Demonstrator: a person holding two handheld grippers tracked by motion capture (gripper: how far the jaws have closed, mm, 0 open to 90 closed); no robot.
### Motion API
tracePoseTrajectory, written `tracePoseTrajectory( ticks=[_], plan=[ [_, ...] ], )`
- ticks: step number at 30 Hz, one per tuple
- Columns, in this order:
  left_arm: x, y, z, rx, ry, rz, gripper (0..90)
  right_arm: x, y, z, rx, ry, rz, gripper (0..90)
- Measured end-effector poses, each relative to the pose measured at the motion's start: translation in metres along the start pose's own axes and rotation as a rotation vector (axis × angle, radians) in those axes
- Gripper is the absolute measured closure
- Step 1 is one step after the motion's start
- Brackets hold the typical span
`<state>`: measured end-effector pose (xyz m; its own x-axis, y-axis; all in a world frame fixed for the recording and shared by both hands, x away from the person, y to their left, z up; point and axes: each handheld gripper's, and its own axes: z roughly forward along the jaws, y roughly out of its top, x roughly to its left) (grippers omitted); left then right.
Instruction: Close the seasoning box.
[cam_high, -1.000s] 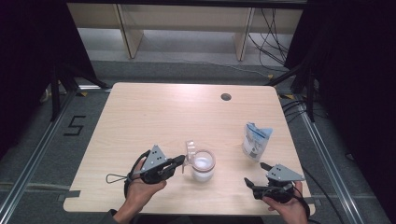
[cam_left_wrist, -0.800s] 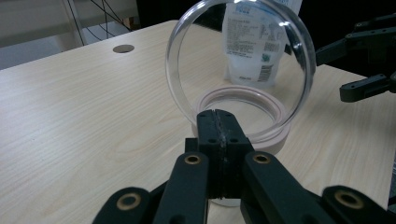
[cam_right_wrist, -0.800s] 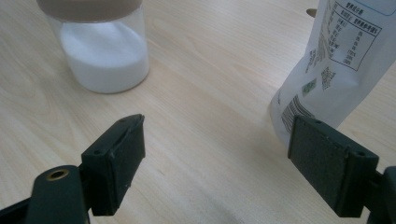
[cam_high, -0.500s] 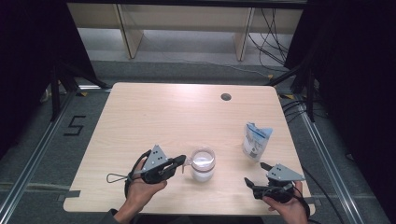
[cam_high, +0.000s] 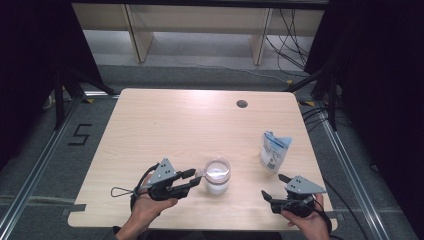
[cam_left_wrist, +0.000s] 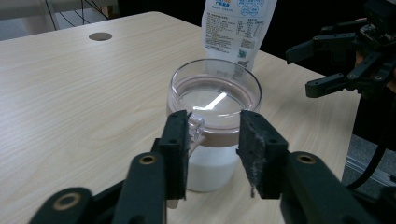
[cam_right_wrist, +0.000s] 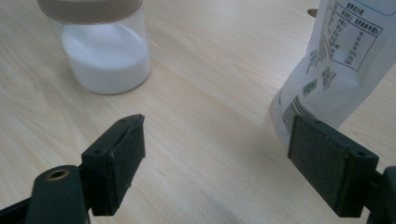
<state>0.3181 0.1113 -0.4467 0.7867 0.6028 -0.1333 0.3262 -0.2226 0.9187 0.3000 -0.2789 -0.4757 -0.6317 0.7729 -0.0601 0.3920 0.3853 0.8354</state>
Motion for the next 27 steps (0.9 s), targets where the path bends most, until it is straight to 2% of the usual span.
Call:
tracePoseTrajectory(
  ticks=[1,3,5,7,8,10,12,15,18,21,23,24,26,27],
  plan=[
    [0.000,0.000,0.000,0.001,-0.014,0.005,58.0,-0.002,0.000,0.000,-0.001,0.008,-0.013,19.8],
    [-0.002,-0.002,-0.002,0.005,-0.010,0.008,53.4,-0.003,0.000,0.001,-0.015,0.000,-0.029,19.6],
    [-0.003,-0.003,-0.003,0.020,-0.009,0.013,46.4,-0.003,0.000,0.000,-0.020,0.014,-0.029,18.3],
    [-0.003,-0.005,-0.003,0.030,-0.006,0.000,40.9,-0.002,0.000,-0.001,-0.026,0.033,0.015,18.1],
    [-0.004,-0.007,-0.004,0.036,0.002,-0.001,39.4,-0.003,0.000,0.000,-0.042,0.039,0.002,17.8],
    [-0.004,-0.009,-0.006,0.041,0.006,-0.002,35.7,-0.003,0.000,-0.001,-0.037,0.042,0.018,17.6],
    [-0.003,-0.012,-0.008,0.047,0.010,-0.007,33.6,-0.003,0.000,-0.001,-0.043,0.052,0.013,17.6],
    [-0.003,-0.016,-0.011,0.059,0.027,-0.014,30.3,-0.002,0.000,0.000,-0.038,0.073,0.031,17.6],
    [-0.003,-0.019,-0.013,0.065,0.032,-0.022,28.9,-0.003,0.000,-0.001,-0.042,0.064,0.021,17.6],
    [-0.002,-0.021,-0.013,0.065,0.036,-0.022,27.9,-0.005,0.000,-0.001,-0.044,0.080,0.010,17.6],
    [-0.002,-0.023,-0.014,0.073,0.046,-0.026,26.8,-0.005,0.001,-0.002,-0.050,0.074,0.022,17.4],
    [-0.002,-0.024,-0.014,0.075,0.044,-0.027,26.4,-0.003,0.001,-0.002,-0.047,0.077,0.049,17.4],
    [-0.002,-0.026,-0.013,0.077,0.041,-0.028,25.7,-0.004,0.001,-0.001,-0.051,0.075,0.022,17.2],
    [-0.003,-0.027,-0.014,0.085,0.049,-0.026,25.5,-0.004,0.001,-0.001,-0.045,0.091,0.024,17.1]
  ],
)
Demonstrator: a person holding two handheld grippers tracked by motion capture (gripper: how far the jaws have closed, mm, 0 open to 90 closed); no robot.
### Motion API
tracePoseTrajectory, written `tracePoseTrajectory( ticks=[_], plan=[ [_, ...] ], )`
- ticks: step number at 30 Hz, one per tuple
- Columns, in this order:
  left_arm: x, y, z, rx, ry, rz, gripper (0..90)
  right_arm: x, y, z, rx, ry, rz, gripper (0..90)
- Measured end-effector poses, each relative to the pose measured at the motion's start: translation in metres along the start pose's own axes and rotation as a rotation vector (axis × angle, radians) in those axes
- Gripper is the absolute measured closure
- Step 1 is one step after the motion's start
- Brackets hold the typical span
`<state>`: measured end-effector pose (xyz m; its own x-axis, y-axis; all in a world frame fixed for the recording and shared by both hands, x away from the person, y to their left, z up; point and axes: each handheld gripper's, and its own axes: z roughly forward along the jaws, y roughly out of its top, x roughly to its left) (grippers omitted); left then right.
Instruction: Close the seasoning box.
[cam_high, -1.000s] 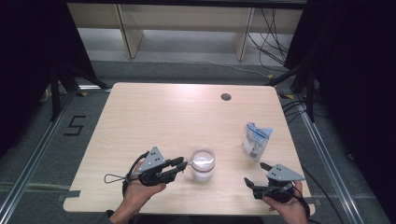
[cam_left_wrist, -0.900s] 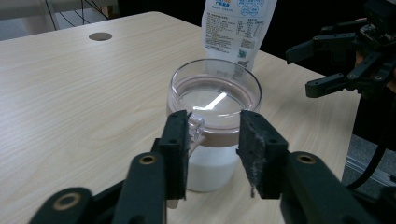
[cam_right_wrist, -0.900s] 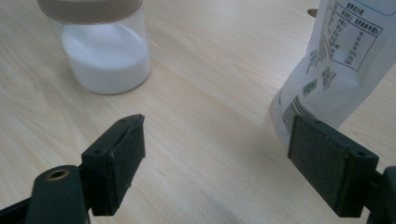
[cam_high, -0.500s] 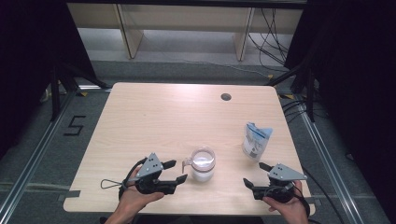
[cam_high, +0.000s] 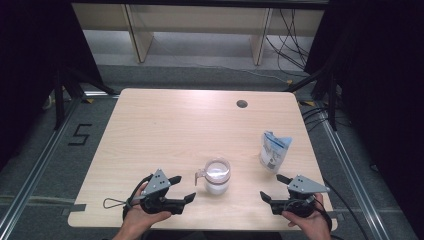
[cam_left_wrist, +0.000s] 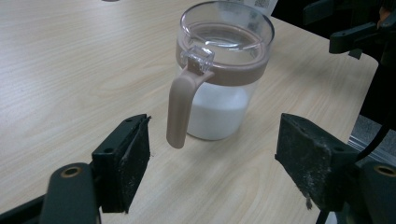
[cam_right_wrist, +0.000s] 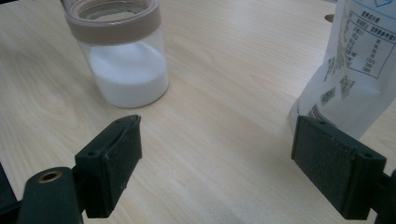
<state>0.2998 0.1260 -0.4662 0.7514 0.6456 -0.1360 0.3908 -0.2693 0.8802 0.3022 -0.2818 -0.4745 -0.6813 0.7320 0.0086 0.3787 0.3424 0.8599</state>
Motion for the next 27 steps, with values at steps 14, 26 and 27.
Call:
tracePoseTrajectory(
  ticks=[14,26,27],
  plan=[
    [0.002,-0.023,-0.002,0.050,0.012,-0.023,22.9,0.000,-0.004,-0.006,-0.016,0.040,0.070,15.9],
    [-0.007,-0.036,-0.003,0.058,0.010,-0.030,22.1,0.005,-0.010,-0.009,0.025,0.047,0.069,15.4],
    [-0.007,-0.036,-0.003,0.063,0.009,-0.029,21.7,0.006,-0.010,-0.009,0.030,0.048,0.073,15.5]
  ],
)
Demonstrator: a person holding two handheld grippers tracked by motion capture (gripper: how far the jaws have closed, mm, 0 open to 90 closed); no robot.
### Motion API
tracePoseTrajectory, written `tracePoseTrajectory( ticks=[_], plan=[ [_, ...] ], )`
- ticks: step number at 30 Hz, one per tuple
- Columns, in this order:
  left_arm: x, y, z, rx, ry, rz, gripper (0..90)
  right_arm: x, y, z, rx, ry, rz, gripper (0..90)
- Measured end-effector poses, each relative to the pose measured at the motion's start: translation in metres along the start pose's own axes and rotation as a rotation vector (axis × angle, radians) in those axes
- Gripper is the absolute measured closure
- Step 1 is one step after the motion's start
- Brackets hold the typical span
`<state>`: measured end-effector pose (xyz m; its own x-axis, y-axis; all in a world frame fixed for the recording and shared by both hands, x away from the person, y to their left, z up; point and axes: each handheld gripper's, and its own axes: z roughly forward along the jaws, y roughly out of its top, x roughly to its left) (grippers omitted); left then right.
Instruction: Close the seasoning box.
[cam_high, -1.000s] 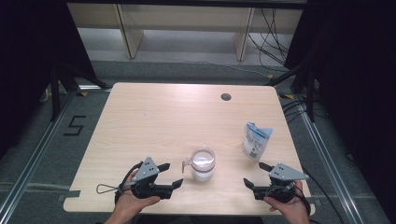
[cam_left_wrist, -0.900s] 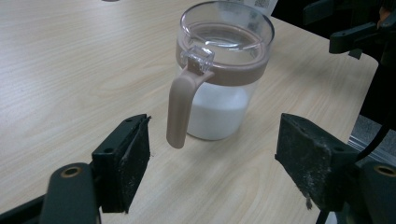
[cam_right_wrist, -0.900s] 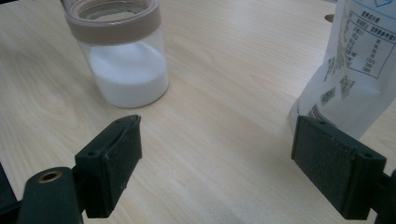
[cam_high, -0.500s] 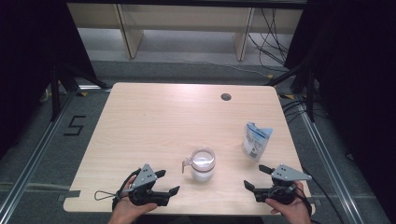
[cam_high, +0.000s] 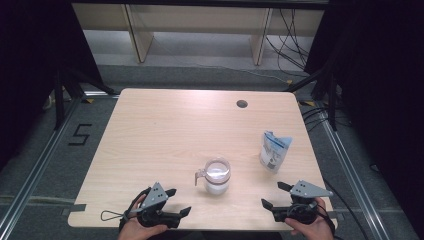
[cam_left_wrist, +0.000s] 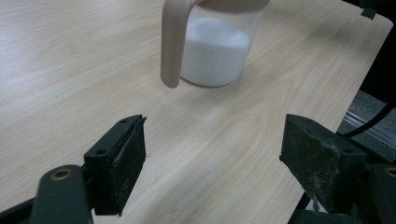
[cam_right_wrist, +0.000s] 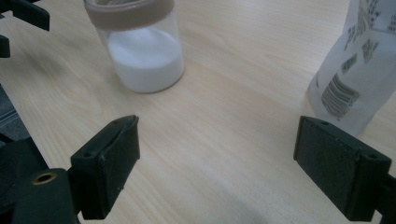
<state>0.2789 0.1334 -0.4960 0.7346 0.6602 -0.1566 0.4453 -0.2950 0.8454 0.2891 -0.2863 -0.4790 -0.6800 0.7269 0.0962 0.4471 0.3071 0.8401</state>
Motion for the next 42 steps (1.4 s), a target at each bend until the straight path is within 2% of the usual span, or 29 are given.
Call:
tracePoseTrajectory(
  ticks=[1,4,5,6,7,8,9,10,11,12,13,14,15,17,18,19,20,21,24,25,26,27,28,37,38,41,42],
  plan=[
    [0.000,-0.002,0.000,0.006,-0.001,-0.004,21.4,0.003,-0.001,-0.001,0.019,0.002,0.034,15.5],
    [-0.001,-0.003,-0.001,0.022,0.019,0.020,21.0,0.004,-0.003,-0.002,0.041,-0.011,-0.001,15.5],
    [-0.001,-0.004,0.000,0.009,0.018,0.019,20.9,0.005,-0.004,-0.002,0.032,-0.002,0.001,15.5],
    [0.000,-0.004,-0.001,0.017,0.017,0.029,20.8,0.004,-0.004,-0.002,0.032,-0.007,-0.031,15.5],
    [0.000,-0.005,-0.002,0.034,0.023,0.028,20.7,0.005,-0.005,-0.002,0.042,0.009,-0.014,15.5],
    [0.001,-0.005,-0.002,0.040,0.025,0.037,20.6,0.006,-0.006,-0.004,0.048,-0.014,-0.022,15.5],
    [0.000,-0.006,-0.002,0.027,0.016,0.022,20.6,0.008,-0.007,-0.004,0.064,-0.016,-0.005,15.5],
    [-0.001,-0.007,-0.002,0.019,0.015,0.011,20.6,0.006,-0.007,-0.004,0.061,-0.020,-0.028,15.5],
    [-0.001,-0.006,-0.003,0.026,0.019,0.013,20.6,0.008,-0.008,-0.004,0.072,-0.013,-0.004,15.5],
    [-0.002,-0.007,-0.004,0.028,0.020,0.013,20.6,0.007,-0.008,-0.004,0.070,-0.010,-0.021,15.5],
    [-0.003,-0.007,-0.003,0.021,0.019,0.001,20.6,0.008,-0.009,-0.004,0.077,-0.015,-0.004,15.5],
    [-0.003,-0.008,-0.004,0.024,0.017,0.003,20.5,0.006,-0.009,-0.004,0.065,-0.020,-0.037,15.5],
    [-0.003,-0.008,-0.004,0.025,0.018,0.004,20.5,0.007,-0.009,-0.005,0.081,-0.011,-0.040,15.5],
    [-0.003,-0.008,-0.005,0.024,0.020,0.010,20.3,0.008,-0.010,-0.005,0.083,-0.026,-0.033,15.5],
    [-0.002,-0.008,-0.004,0.019,0.016,0.018,20.1,0.011,-0.012,-0.006,0.104,-0.022,0.002,15.5],
    [-0.001,-0.008,-0.004,0.020,0.017,0.015,19.9,0.011,-0.012,-0.006,0.104,-0.019,-0.004,15.5],
    [0.000,-0.008,-0.005,0.031,0.023,0.025,19.8,0.009,-0.012,-0.006,0.100,-0.026,-0.039,15.5],
    [0.000,-0.008,-0.005,0.028,0.020,0.020,19.8,0.009,-0.013,-0.005,0.103,-0.017,-0.042,15.5],
    [0.000,-0.008,-0.004,0.023,0.017,0.019,19.7,0.012,-0.014,-0.006,0.122,-0.014,-0.012,15.5],
    [0.000,-0.008,-0.005,0.027,0.020,0.009,19.7,0.011,-0.015,-0.005,0.115,-0.017,-0.033,15.6],
    [-0.001,-0.008,-0.004,0.027,0.021,-0.001,19.7,0.011,-0.015,-0.005,0.119,-0.017,-0.034,15.6],
    [0.000,-0.008,-0.005,0.026,0.022,0.010,19.7,0.013,-0.016,-0.006,0.129,-0.022,-0.010,15.6],
    [0.000,-0.008,-0.005,0.027,0.022,0.017,19.7,0.011,-0.015,-0.005,0.123,-0.022,-0.039,15.6],
    [0.000,-0.008,-0.004,0.026,0.027,0.011,19.8,0.011,-0.016,-0.005,0.124,-0.022,-0.036,15.6],
    [0.001,-0.008,-0.005,0.044,0.033,0.031,19.8,0.010,-0.016,-0.005,0.126,-0.024,-0.043,15.6],
    [0.002,-0.008,-0.003,0.028,0.025,0.020,19.8,0.010,-0.016,-0.005,0.126,-0.025,-0.041,15.6],
    [0.002,-0.008,-0.003,0.034,0.037,0.001,19.9,0.009,-0.016,-0.004,0.125,-0.013,-0.040,15.6]
  ],
)
